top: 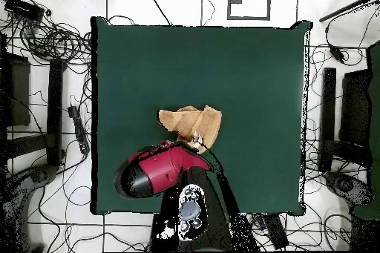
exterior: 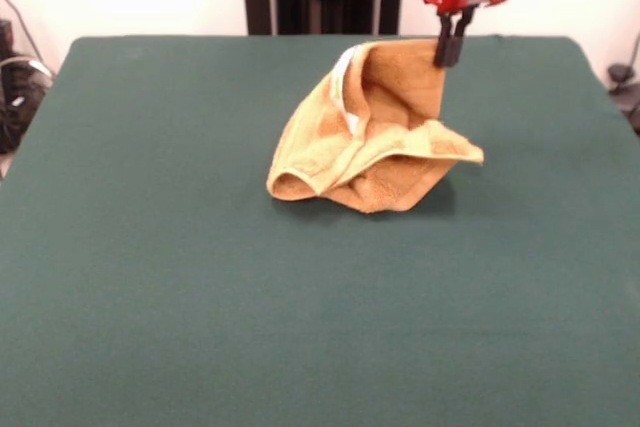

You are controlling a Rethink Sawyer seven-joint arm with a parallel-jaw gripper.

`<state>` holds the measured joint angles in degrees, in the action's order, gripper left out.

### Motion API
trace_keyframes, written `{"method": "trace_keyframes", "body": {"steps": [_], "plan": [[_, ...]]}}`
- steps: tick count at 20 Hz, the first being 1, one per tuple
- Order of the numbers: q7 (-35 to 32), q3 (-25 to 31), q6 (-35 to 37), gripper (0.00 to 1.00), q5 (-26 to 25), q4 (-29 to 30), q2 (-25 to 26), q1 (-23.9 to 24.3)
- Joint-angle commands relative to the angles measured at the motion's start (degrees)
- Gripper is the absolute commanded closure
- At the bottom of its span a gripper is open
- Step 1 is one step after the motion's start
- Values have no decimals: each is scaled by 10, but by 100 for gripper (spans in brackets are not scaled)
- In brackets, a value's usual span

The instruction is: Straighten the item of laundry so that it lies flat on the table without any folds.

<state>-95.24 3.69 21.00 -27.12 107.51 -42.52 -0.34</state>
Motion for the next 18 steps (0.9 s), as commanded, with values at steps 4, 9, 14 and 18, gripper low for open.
{"method": "trace_keyframes", "body": {"steps": [4, 9, 14, 18], "plan": [[-17, 67, 84, 100, 47, 56, -56, 13], [-15, 67, 76, 100, 46, 67, -65, 20], [-26, 60, 83, 100, 49, 72, -89, 10], [-22, 60, 108, 100, 66, 89, -129, 9]]}}
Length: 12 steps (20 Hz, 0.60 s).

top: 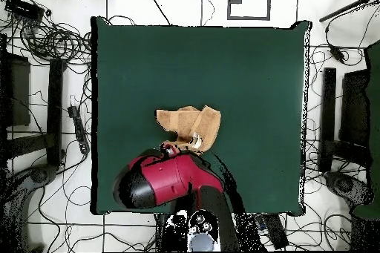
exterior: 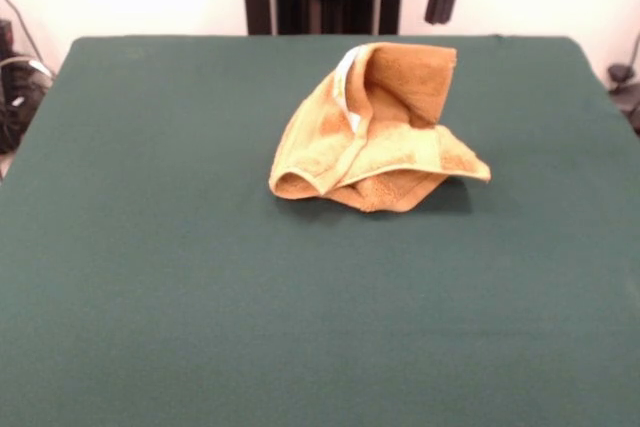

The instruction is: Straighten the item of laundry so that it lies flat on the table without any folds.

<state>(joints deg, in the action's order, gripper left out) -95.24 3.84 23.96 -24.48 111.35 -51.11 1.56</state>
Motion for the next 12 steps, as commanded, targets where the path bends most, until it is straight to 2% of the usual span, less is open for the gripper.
{"method": "trace_keyframes", "body": {"steps": [1, 3, 12], "plan": [[-19, 60, 88, 100, 46, 53, -52, -8], [-21, 56, 93, 100, 49, 52, -58, -12], [-65, 38, 17, 100, 22, 34, 10, -28]]}}
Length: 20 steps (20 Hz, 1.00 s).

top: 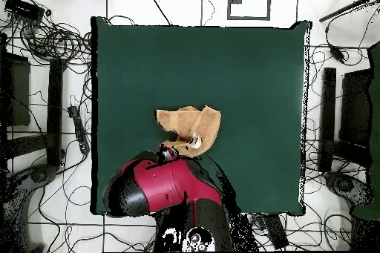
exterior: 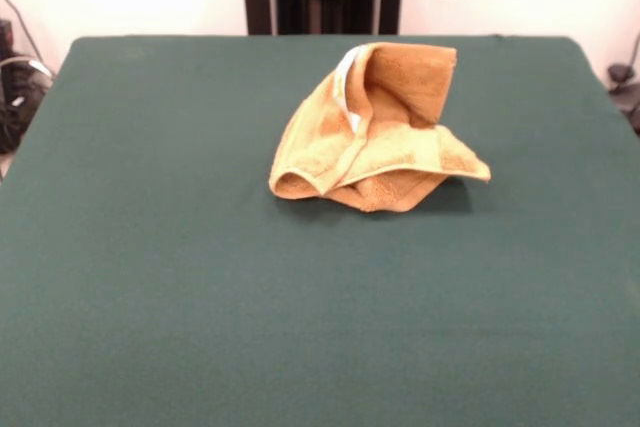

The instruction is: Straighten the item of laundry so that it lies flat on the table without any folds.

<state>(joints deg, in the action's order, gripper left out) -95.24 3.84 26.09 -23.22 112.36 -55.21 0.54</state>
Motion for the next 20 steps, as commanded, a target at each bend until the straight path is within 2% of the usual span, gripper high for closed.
{"method": "trace_keyframes", "body": {"steps": [1, 5, 6, 11, 15, 16, 17, 19, 20], "plan": [[-70, 35, -18, 100, 7, 22, 59, -18], [-91, 13, -39, 100, 1, -2, 90, -30], [-91, 8, -40, 0, 0, -3, 93, -32], [-62, 41, -24, 0, 24, 8, 96, 2], [-71, 28, -29, 0, 14, -8, 98, -11], [-80, 15, -44, 0, 4, -20, 98, -23], [-88, 27, -77, 0, 13, -25, 108, -16], [-55, 32, -40, 0, -3, -42, 122, -17], [-50, 31, -44, 0, -10, -46, 125, -19]]}}
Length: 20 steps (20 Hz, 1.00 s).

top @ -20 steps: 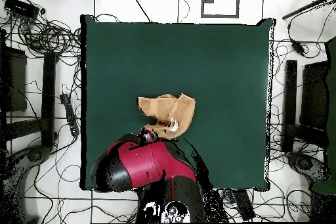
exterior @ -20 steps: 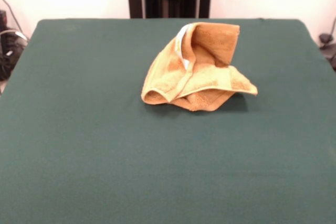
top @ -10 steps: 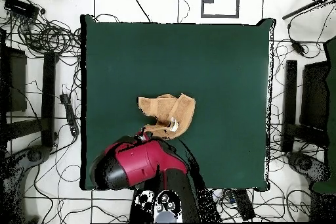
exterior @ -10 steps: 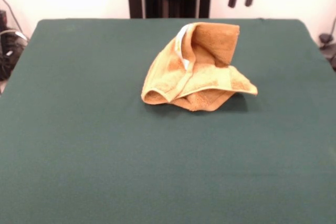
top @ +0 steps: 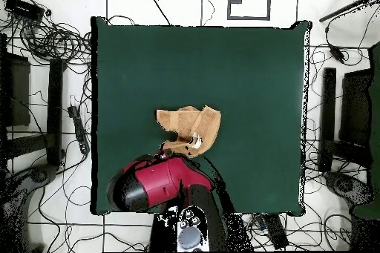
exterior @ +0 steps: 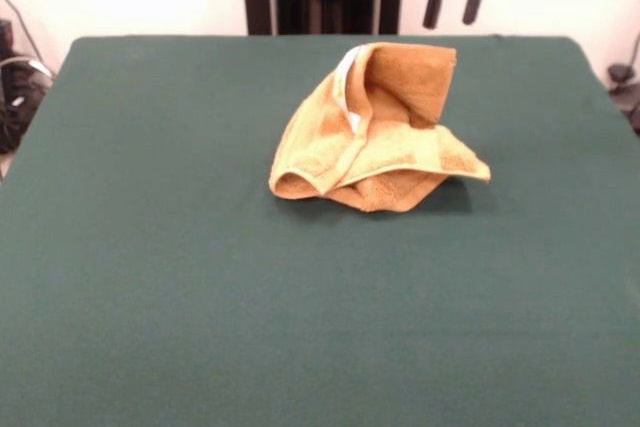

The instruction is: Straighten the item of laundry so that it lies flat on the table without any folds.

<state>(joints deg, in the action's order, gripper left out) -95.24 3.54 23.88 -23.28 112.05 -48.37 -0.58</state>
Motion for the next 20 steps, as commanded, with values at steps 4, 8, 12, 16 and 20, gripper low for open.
{"method": "trace_keyframes", "body": {"steps": [4, 8, 12, 16, 20], "plan": [[-54, 15, -28, 0, -35, -57, 76, -35], [-67, 3, -50, 0, -54, -60, 101, -59], [-72, -4, -72, 0, -68, -71, 130, -71], [-72, -6, -93, 0, -76, -74, 153, -73], [-76, -11, -103, 0, -76, -60, 147, -74]]}}
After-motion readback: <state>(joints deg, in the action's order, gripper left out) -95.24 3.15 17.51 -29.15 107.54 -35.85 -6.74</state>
